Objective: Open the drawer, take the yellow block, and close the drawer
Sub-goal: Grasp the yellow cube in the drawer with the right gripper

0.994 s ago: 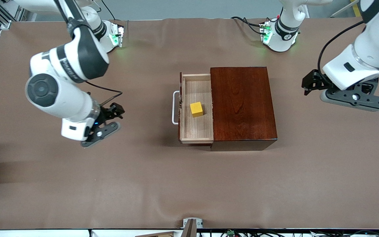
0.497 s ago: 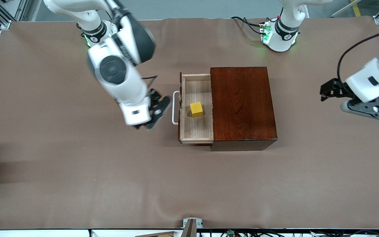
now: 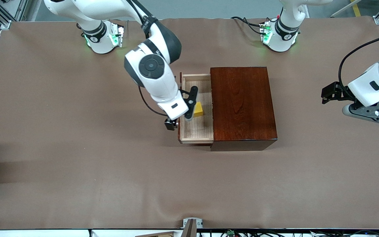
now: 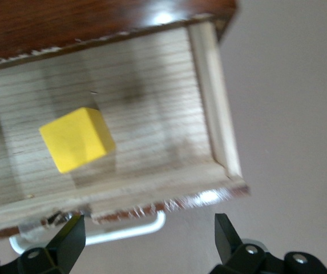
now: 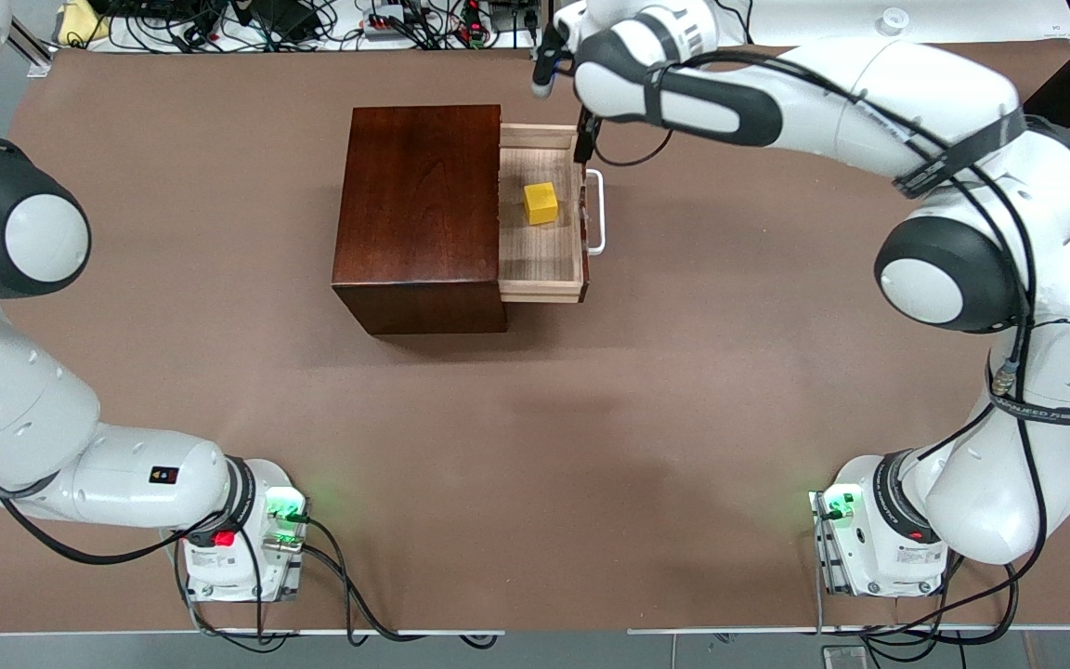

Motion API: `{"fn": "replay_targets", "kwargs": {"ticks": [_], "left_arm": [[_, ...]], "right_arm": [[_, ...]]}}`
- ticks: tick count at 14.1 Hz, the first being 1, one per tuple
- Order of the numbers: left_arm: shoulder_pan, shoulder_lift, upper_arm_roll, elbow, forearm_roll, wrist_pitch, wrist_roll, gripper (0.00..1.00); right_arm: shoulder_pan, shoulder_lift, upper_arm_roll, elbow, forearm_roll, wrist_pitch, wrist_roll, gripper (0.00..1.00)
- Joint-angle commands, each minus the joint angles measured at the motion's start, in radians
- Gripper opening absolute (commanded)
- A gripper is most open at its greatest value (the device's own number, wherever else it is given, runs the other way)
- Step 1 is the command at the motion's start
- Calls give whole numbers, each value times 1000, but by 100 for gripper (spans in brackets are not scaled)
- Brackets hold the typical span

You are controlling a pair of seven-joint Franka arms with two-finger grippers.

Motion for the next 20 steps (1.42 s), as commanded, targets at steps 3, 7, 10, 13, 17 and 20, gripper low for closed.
{"fn": "replay_targets", "kwargs": {"ticks": [3, 7, 10, 13, 17, 20], "left_arm": [[-11, -5, -1, -6, -16, 6, -2, 100], [-33, 15, -4, -6, -14, 20, -3, 100], [-36, 15, -5, -6, -6, 20, -3, 100], [-33, 15, -7, -6, -6, 22, -3, 100], [-34, 15, -7, -4, -11, 22, -3, 100], [-34, 17, -7, -4, -11, 22, -3, 100]], "right_arm": [[63, 80, -11, 57, 11, 23, -27, 100], [108, 109, -11, 57, 11, 35, -16, 100], [116, 125, -11, 56, 16, 38, -16, 100], [122, 140, -11, 54, 16, 38, -16, 100], [126, 145, -12, 53, 13, 38, -16, 16], [122, 140, -12, 56, 13, 38, -17, 0]]}}
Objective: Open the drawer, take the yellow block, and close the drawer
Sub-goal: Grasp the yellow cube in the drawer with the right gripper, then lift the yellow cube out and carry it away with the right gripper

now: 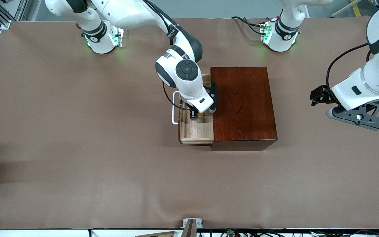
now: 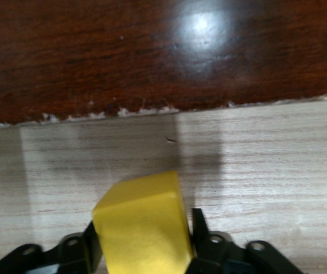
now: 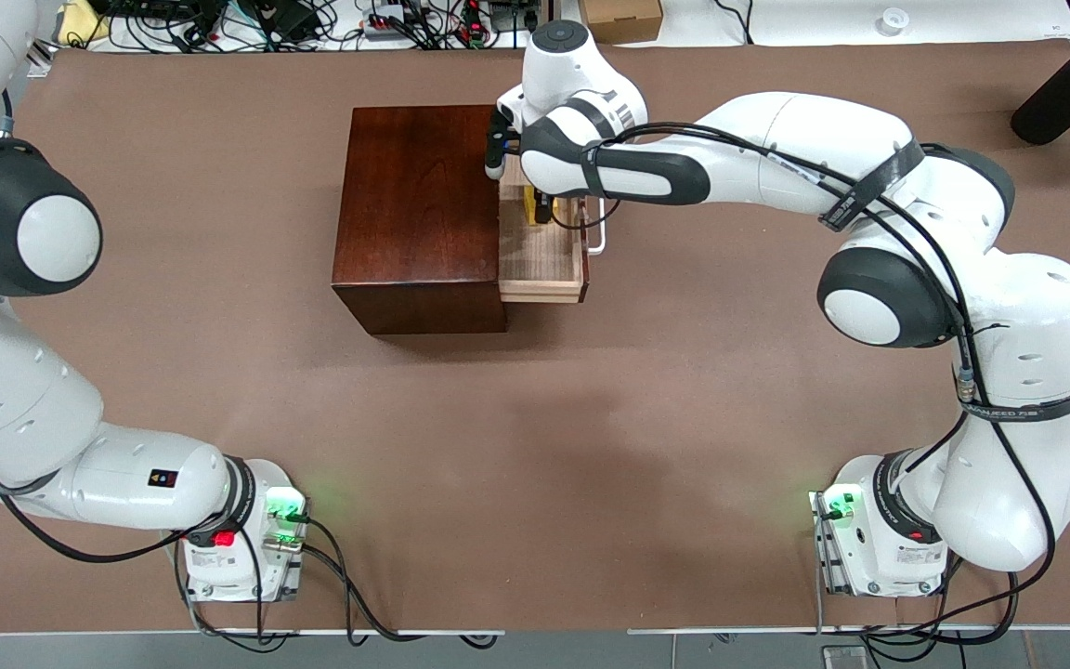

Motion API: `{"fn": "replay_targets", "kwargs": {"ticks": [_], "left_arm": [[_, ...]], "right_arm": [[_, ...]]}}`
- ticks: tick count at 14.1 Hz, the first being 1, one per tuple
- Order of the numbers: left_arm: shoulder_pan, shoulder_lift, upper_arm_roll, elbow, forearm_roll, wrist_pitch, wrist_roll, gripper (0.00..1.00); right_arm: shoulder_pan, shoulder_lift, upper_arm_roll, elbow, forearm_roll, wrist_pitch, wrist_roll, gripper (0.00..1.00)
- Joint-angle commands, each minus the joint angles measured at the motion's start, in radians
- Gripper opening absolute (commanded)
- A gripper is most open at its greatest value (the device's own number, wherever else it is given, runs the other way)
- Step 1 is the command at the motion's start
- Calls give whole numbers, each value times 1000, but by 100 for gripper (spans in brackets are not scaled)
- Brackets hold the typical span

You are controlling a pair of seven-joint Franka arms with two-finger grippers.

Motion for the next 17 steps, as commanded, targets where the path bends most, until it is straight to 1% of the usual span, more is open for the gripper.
{"fn": "replay_targets", "kwargs": {"ticks": [1, 3, 5, 7, 9, 11, 13, 17], "left_arm": [[2, -5, -1, 0, -9, 5, -2, 100], [0, -5, -1, 0, -11, 5, -2, 100], [0, -7, -1, 0, -11, 5, -2, 100], [0, -5, -1, 0, -11, 5, -2, 100], [0, -7, -1, 0, -11, 5, -2, 100], [-1, -7, -3, 0, -11, 5, -2, 100], [-1, -7, -3, 0, -12, 5, -3, 100], [-1, -7, -12, 2, -52, 6, -14, 100]], "right_arm": [[4, 2, -11, 26, 14, -11, -14, 0], [-1, -20, -11, 28, 19, -18, -15, 0], [-2, -72, -11, 25, 17, -40, -17, 0], [-13, -119, -15, 25, 17, -98, -18, 0], [-47, -168, -17, 25, 16, -158, -18, 0], [-100, -198, -17, 23, 16, -201, -23, 0], [-167, -210, -23, 19, 8, -212, -15, 0], [-385, -201, -25, 13, 8, -203, -12, 0]]}}
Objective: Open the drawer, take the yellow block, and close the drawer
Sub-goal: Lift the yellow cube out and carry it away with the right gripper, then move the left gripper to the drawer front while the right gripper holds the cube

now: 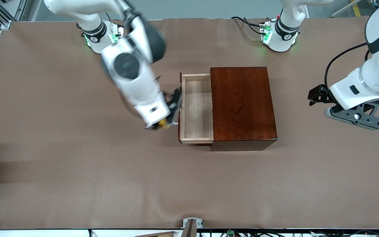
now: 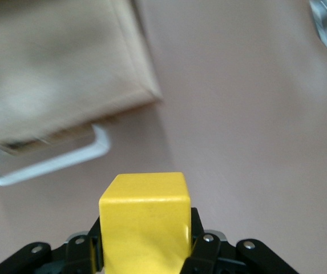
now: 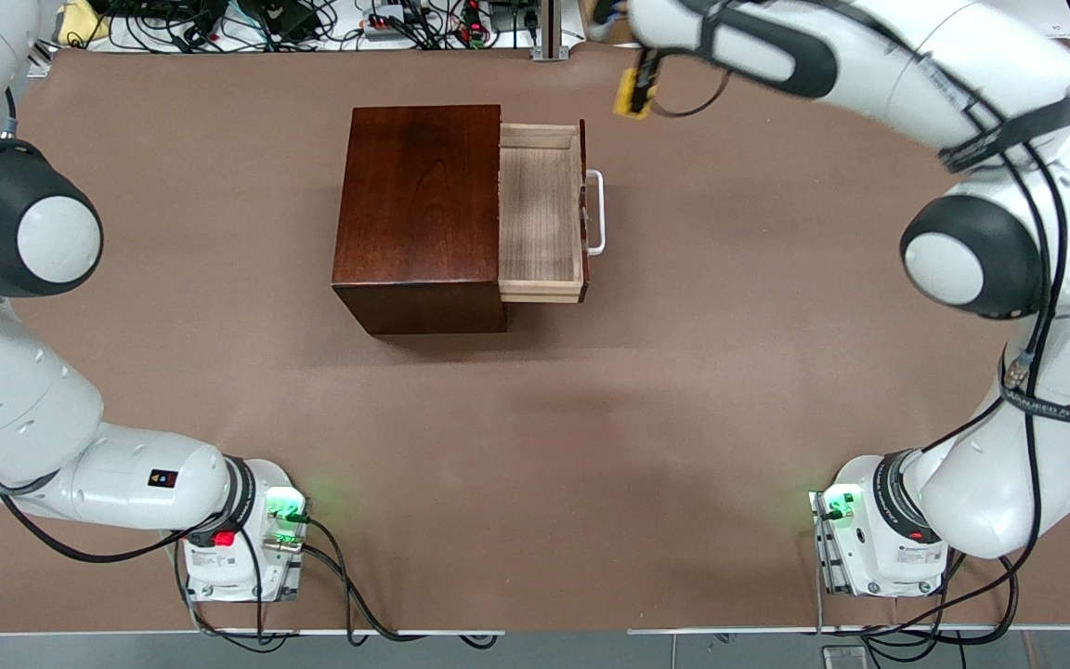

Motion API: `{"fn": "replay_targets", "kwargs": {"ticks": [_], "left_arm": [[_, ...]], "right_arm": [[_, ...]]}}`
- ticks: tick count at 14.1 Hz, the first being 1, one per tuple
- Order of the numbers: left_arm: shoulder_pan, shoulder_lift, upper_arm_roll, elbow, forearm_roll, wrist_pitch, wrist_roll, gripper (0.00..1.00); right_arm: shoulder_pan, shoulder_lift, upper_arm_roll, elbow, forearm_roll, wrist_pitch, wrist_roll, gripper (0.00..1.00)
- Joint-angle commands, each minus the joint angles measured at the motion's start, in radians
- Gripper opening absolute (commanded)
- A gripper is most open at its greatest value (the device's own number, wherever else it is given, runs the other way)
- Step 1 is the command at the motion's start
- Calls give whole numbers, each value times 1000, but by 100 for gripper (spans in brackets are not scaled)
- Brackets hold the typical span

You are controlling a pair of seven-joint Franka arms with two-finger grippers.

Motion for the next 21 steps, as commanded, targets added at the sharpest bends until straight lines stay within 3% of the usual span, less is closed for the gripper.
{"fn": "replay_targets", "kwargs": {"ticks": [1, 5, 10, 14, 17, 21], "left_arm": [[0, -7, -7, 1, -23, 10, -13, 100], [1, -7, -79, 1, -23, 15, -12, 100], [1, -13, -208, 1, -16, 15, -13, 100], [1, -15, -278, 1, -17, 15, -13, 100], [1, -15, -284, 1, -17, 15, -12, 100], [-132, 1, -314, 4, -11, 70, -9, 100]], "right_arm": [[-160, -12, 19, -24, 9, 5, -9, 0], [-350, -12, 19, -65, 8, -8, 49, 0], [-513, -12, 10, -122, -3, -21, 159, 0], [-567, 14, 10, -149, -29, -4, 332, 0], [-566, 58, 9, -151, -73, 53, 495, 0], [-569, 137, 10, -152, -67, 110, 667, 0]]}}
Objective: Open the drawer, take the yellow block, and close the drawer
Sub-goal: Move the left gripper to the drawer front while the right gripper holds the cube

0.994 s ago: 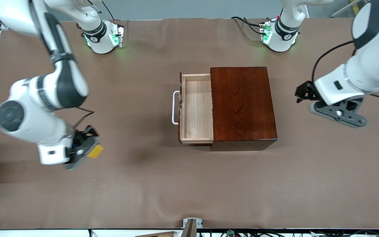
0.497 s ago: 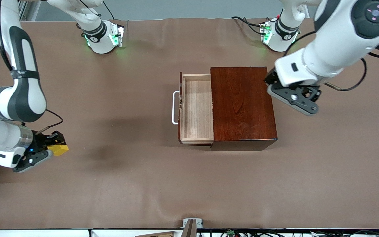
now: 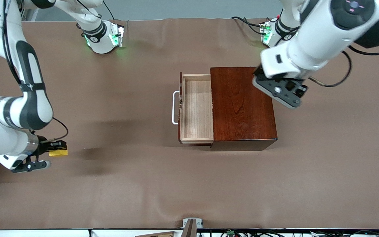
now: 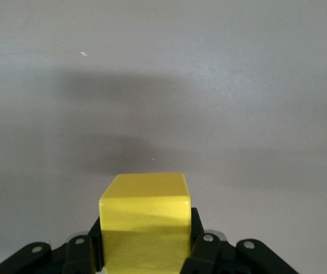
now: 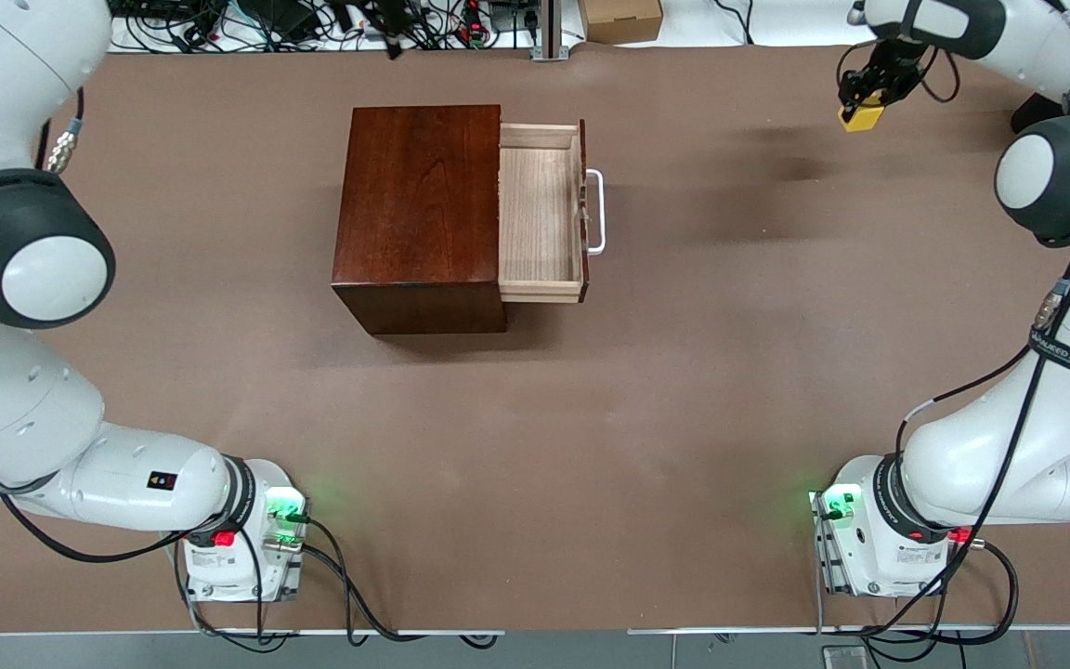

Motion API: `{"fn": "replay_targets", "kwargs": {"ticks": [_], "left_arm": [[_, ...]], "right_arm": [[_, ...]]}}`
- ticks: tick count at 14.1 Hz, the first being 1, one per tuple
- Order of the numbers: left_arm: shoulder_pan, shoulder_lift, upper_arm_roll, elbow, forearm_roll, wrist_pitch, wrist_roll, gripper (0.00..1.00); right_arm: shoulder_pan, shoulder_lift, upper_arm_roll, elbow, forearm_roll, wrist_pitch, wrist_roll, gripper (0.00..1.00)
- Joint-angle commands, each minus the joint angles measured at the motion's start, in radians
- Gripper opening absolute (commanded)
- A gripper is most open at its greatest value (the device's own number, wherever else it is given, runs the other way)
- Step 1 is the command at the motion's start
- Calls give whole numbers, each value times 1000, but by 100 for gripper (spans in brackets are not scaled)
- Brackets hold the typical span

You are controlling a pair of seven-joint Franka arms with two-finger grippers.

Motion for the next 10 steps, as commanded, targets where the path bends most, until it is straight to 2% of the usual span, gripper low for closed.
{"fn": "replay_targets", "kwargs": {"ticks": [1, 5, 7, 10], "left_arm": [[-122, 29, -8, 8, -4, 55, 2, 100], [-282, 118, -14, 14, -9, 226, 105, 100], [-354, 175, -11, 22, -9, 321, 215, 100], [-390, 269, -15, 22, -9, 455, 460, 100]], "right_arm": [[-8, 32, 13, -4, -9, 34, 134, 0], [-9, 34, 15, -137, -9, 218, 129, 0], [-9, 50, 15, -146, -9, 247, 129, 0], [-20, 70, 15, -145, 3, 275, 144, 0]]}}
